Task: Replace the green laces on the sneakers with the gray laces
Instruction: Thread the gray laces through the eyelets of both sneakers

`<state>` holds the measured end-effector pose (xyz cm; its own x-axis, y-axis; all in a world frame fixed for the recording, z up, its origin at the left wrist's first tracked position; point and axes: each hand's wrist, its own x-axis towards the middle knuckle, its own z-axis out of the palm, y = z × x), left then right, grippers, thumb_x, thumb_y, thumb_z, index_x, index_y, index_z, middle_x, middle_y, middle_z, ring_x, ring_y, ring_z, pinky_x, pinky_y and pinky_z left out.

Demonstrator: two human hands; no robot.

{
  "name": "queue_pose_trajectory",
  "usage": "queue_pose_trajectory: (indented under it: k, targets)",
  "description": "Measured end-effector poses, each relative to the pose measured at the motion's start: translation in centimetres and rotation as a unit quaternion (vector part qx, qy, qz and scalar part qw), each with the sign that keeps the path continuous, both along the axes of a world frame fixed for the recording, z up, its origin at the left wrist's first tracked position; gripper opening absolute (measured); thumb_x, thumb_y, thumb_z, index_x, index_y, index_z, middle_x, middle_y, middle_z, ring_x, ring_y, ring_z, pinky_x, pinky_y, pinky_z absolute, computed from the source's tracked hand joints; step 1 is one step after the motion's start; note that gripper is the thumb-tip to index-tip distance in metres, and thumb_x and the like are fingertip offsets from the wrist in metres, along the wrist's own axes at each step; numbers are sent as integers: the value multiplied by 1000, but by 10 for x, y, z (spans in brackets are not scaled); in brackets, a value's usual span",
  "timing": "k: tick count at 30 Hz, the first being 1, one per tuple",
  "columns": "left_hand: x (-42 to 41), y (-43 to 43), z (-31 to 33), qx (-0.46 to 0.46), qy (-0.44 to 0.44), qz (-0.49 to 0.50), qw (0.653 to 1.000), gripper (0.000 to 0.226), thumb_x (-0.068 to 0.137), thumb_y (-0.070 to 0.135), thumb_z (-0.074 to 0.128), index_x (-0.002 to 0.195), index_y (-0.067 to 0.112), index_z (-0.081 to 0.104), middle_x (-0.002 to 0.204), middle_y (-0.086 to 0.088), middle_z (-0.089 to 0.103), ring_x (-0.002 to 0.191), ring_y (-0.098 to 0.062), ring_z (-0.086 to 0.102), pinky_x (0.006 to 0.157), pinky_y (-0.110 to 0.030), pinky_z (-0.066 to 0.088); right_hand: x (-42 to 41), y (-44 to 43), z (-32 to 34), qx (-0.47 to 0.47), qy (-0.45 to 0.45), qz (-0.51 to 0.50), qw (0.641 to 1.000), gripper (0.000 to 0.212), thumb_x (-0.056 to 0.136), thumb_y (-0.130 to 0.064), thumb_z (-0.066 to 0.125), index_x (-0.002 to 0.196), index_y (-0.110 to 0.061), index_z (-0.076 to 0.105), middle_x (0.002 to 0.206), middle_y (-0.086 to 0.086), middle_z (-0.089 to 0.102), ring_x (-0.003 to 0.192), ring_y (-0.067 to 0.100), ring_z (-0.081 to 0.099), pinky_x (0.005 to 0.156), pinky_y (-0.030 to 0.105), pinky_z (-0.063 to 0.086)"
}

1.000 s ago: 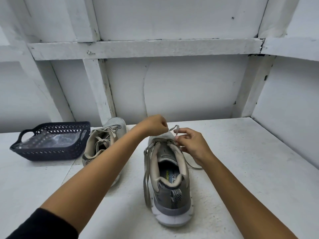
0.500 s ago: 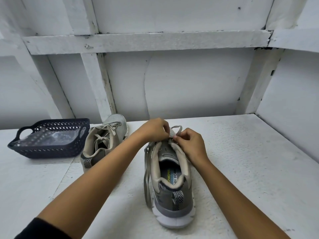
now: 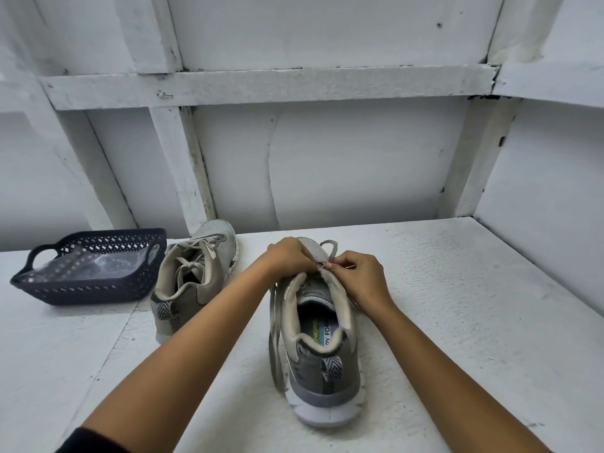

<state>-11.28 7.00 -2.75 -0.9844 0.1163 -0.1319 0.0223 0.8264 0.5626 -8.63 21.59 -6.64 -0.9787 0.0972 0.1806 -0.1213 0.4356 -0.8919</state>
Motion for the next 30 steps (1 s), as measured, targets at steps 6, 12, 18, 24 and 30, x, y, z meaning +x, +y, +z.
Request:
queue_pose_trajectory:
  k: [6,12,18,24,30]
  targets:
    - [5,2,-2,17,12,11,1000,15,79,23,67,91,21,76,97,-8,71,105,-27,60,99,-38,42,2,-1,5,15,-4,34,999,8,82,-14,71,86,-8,75,77,0,68,72,8,59,60,10,40]
    - [4,1,-6,14,0,32,999,7,71,31,65,64,32,67,97,-6,69,105,-29,58,91,-40,50,15,-1,14,39,-45,67,996,48,96,-38,49,72,1,62,66,12,57,63,14,47,59,27,34]
    - [6,-4,2,70,2,1,998,12,81,11,61,80,4,71,75,-9,61,70,-18,53,69,-30,46,49,-7,19,-73,-65,105,990,30,93,-39,54,110,-17,64,103,-6,65,101,8,60,84,19,45]
    - [22,-23,27,314,14,62,947,20,92,3,50,73,11,53,72,-6,57,72,-17,54,64,-25,37,60,-16,24,-27,-64,45,997,43,96,-39,46,85,0,63,78,15,61,70,15,51,59,25,36]
    - [51,-78,85,690,80,103,712,33,98,7,28,69,10,42,49,2,53,46,-12,57,56,-26,55,64,-17,23,-37,-51,31,998,41,96,-39,46,78,-6,63,73,6,60,66,13,50,61,23,39]
